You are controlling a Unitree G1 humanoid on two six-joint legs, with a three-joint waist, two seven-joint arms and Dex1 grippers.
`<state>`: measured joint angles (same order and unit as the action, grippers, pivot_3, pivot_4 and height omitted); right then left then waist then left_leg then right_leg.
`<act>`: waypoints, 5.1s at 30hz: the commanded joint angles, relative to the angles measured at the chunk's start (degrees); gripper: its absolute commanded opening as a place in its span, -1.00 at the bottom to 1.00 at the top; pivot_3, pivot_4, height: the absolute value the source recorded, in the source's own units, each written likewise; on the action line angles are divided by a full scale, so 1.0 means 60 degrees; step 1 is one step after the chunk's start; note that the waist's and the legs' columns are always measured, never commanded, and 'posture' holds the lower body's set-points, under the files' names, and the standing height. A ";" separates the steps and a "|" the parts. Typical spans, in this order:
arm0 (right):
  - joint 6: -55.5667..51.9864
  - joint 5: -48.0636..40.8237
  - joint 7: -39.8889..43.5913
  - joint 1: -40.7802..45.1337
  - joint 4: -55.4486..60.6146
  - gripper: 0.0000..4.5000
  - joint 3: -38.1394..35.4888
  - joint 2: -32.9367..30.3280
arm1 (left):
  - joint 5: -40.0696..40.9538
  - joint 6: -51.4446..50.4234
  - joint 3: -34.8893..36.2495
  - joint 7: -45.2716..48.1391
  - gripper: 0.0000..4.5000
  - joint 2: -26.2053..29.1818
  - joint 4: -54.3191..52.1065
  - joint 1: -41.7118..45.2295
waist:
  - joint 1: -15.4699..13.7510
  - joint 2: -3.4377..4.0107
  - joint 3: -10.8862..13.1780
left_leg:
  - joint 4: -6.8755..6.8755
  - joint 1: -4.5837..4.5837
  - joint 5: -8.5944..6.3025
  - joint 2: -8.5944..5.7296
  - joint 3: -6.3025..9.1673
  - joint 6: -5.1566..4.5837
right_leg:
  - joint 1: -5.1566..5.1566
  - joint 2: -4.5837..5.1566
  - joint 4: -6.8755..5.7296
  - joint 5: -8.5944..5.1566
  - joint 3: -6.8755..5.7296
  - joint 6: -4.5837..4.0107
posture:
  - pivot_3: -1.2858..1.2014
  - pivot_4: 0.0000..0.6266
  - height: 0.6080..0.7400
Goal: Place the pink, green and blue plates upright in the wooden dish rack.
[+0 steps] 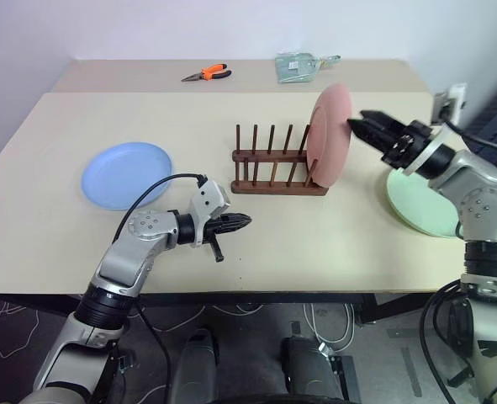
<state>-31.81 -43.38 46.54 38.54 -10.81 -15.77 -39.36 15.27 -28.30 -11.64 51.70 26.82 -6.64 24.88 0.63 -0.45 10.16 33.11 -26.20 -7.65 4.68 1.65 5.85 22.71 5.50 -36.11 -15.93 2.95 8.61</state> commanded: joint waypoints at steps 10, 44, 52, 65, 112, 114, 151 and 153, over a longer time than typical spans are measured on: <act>0.0894 0.3398 -0.1996 -0.4512 0.3795 0.97 -0.0228 -0.1689 | -0.0043 0.0226 -0.0245 0.0210 -1.00 -0.0015 -0.0002 0.0154 | 0.0011 0.0001 -0.0008 | 0.0011 -0.0004 0.0000 -0.0002 0.0004 0.0000 | -0.0003 0.0001 0.0002 -0.0002 -0.0002 -0.0001 | 0.03 -0.52 1.00; -0.0049 -0.1680 -0.5013 -0.0143 0.5789 -0.99 -0.2119 0.1193 | -0.0086 0.0493 -0.0194 0.0215 -1.00 -0.0106 0.0270 0.0192 | -0.0005 0.0042 0.0005 | 0.0005 -0.0005 0.0003 0.0002 0.0008 0.0001 | 0.0001 -0.0003 -0.0014 0.0002 -0.0001 0.0002 | 0.03 -0.52 1.00; -0.1017 -0.4527 -0.6989 0.0660 0.6620 -0.99 -0.0207 0.3028 | -0.0033 0.0934 0.0100 0.0113 -1.00 -0.0184 0.0496 0.0135 | 0.0096 0.0026 -0.0005 | 0.0013 0.0000 0.0002 0.0010 0.0017 -0.0005 | -0.0003 -0.0006 -0.0015 0.0010 -0.0010 -0.0021 | 0.03 -0.52 1.00; -0.1225 -0.3146 -0.8635 0.0280 0.4849 -0.99 0.1212 0.4845 | 0.0130 0.1543 0.1470 -0.0041 -1.00 0.0563 0.1068 -0.0185 | 0.0015 0.0027 -0.0005 | 0.0007 -0.0030 0.0004 0.0013 0.0016 -0.0006 | 0.0025 -0.0016 -0.0016 0.0011 -0.0010 -0.0017 | 0.03 -0.52 1.00; 0.2284 0.6033 -0.2260 0.0109 0.5027 1.00 0.5812 0.1539 | -0.0081 -0.2187 0.6914 -0.8500 0.96 0.1025 0.4180 0.1394 | -0.0058 -0.0020 -0.0009 | -0.0017 -0.0042 0.0015 0.0017 0.0008 0.0022 | 0.0056 -0.0023 -0.0014 0.0027 -0.0012 0.0026 | 0.03 -0.52 1.00; 0.2384 0.6110 -0.2173 0.0132 0.4898 1.00 0.5786 0.1755 | 0.0532 -0.2892 0.6807 -0.7772 0.96 0.0778 0.3766 0.1167 | -0.0059 -0.0023 -0.0008 | -0.0015 -0.0043 0.0018 0.0017 0.0008 0.0028 | 0.0056 -0.0023 -0.0016 0.0028 -0.0013 0.0023 | 0.03 -0.52 1.00; 0.5750 1.1131 -0.2880 0.2081 0.1394 1.00 0.7371 0.3315 | 0.2728 -0.3507 0.5470 -0.6069 -0.99 0.0610 0.0185 0.3510 | 0.0059 -0.0085 0.0015 | -0.0030 -0.0040 0.0027 0.0019 0.0013 0.0044 | 0.0067 -0.0024 -0.0024 0.0032 -0.0016 0.0029 | 0.03 -0.52 1.00; 0.5903 1.1441 -0.3015 0.2306 0.0906 1.00 0.7435 0.3484 | 0.2814 -0.3609 0.5529 -0.6034 -0.99 0.0600 0.0121 0.3427 | 0.0026 -0.0086 0.0015 | -0.0031 -0.0042 0.0027 0.0019 0.0013 0.0044 | 0.0067 -0.0024 -0.0023 0.0032 -0.0016 0.0029 | 0.03 -0.52 1.00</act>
<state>2.17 23.80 29.75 50.50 -4.79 29.13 -18.84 31.01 -49.94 20.98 14.95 29.54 -3.19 44.97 0.79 -0.97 10.25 32.92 -26.45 -7.48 4.79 1.73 6.11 23.12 5.35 -36.25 -15.74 2.86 8.78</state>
